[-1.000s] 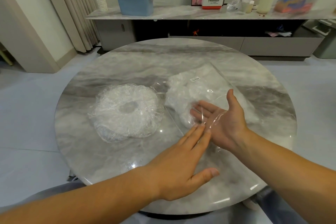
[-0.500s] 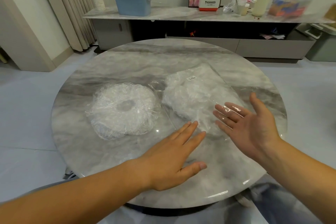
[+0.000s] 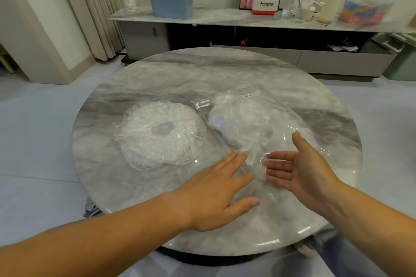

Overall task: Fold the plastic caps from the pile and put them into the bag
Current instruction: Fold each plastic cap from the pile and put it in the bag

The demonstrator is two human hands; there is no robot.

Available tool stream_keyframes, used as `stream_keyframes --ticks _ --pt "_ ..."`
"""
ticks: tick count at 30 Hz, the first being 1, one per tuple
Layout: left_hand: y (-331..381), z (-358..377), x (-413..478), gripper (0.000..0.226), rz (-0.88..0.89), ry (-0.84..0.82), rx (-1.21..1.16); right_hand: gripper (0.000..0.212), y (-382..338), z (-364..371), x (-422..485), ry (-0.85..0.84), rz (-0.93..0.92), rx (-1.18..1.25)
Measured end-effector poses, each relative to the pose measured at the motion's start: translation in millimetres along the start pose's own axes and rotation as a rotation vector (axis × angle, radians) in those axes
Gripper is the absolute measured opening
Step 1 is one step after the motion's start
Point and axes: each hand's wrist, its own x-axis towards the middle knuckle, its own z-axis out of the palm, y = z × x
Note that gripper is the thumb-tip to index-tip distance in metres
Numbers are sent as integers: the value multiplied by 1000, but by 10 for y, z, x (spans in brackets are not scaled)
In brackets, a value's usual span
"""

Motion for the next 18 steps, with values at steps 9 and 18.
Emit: stream_keyframes --ticks 9,18 --pt "-21 31 -18 77 -23 -65 26 90 -65 55 201 -192 -9 167" --pt "-129 -59 -88 71 -23 81 26 29 -41 -3 -152 179 -487 -419"
